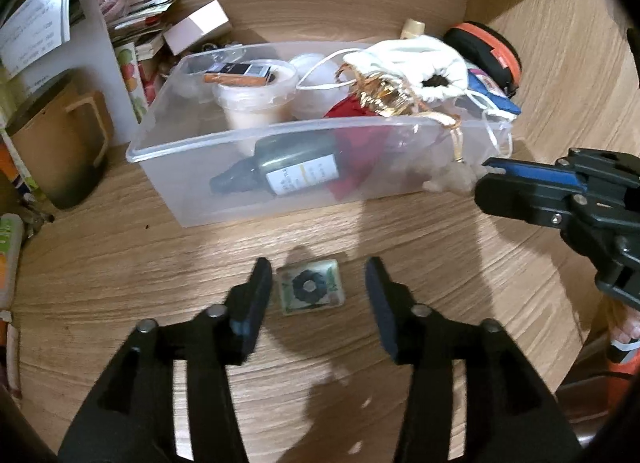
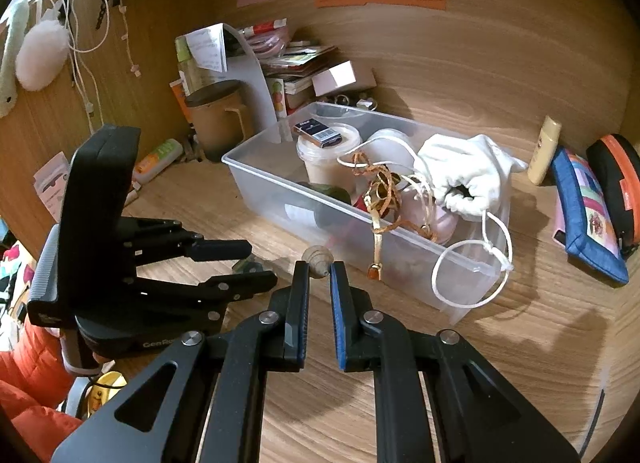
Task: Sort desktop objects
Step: 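Grasp the square badge with the left gripper while the right grasps the beige shell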
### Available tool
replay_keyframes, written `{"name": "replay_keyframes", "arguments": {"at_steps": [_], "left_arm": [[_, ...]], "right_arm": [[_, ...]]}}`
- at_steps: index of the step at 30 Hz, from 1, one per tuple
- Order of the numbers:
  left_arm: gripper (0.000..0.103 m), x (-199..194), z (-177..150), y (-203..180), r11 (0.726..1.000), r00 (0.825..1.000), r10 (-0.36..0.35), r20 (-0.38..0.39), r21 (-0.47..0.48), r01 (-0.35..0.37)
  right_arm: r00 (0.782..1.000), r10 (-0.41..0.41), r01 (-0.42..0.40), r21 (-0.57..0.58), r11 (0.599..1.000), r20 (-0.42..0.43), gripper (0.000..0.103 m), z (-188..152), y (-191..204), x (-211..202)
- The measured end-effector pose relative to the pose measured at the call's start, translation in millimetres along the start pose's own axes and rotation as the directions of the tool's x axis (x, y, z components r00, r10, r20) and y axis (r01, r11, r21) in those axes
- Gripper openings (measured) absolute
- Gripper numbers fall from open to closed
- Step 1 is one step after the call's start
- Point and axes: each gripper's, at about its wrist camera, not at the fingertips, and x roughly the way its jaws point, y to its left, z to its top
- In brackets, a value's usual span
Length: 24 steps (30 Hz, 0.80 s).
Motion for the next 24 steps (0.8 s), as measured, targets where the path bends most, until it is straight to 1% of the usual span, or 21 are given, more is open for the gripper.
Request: {"name": "replay_keyframes", "arguments": {"at_steps": [4, 6, 7, 8, 11, 15, 18, 24], "left_arm": [[0.05, 8.2, -3.3, 2.6, 1.0, 1.0, -0.009, -0.02, -0.018, 0.008], [0.046, 13.6, -4.1, 2.7, 1.0, 0.999, -0.008, -0.035, -0.025, 0.008], [0.041, 13.6, -4.1, 1.4, 1.0, 1.0, 0.006, -0.025, -0.019, -0.007], [0.033, 14.2, -3.8, 0.5, 1.0, 1.0, 0.009, -0.028, -0.014, -0.01], [0.033, 14.1, -4.1, 1.5, 1.0, 1.0, 0.011, -0.024, -0.015, -0.011], [0.033, 11.4, -6.0, 3.5, 0.999, 0.999, 0.031, -0.011, -0.023, -0.032], [0.033, 5.5, -5.3, 4.7, 0.999, 0.999, 0.045, 0.006, -0.024, -0.045], [0.033, -12.2, 2.8, 13.0, 0.998, 0.997, 0.048, 0.052, -0.033, -0.047]], "right_arm": [[1.0, 0.01, -0.01, 0.0, 1.0, -0.009, 0.009, -1.6, -0.7, 3.3], [1.0, 0.012, -0.012, 0.004, 1.0, -0.009, 0.009, -1.7, -1.5, 3.9], [1.0, 0.017, -0.017, 0.006, 1.0, -0.007, 0.009, -1.6, -1.9, 3.7], [1.0, 0.019, -0.019, 0.007, 1.0, -0.005, 0.009, -1.5, -2.1, 3.2], [1.0, 0.02, -0.02, 0.004, 1.0, 0.004, 0.009, -0.7, -2.1, -0.1], [1.0, 0.016, -0.017, 0.008, 1.0, 0.016, 0.009, 1.0, -3.7, -3.5], [1.0, 0.02, -0.02, 0.018, 1.0, 0.017, 0.009, 2.4, -6.1, -3.3], [0.999, 0.021, -0.022, 0.023, 1.0, 0.033, 0.009, 7.2, -7.5, -5.3]]}}
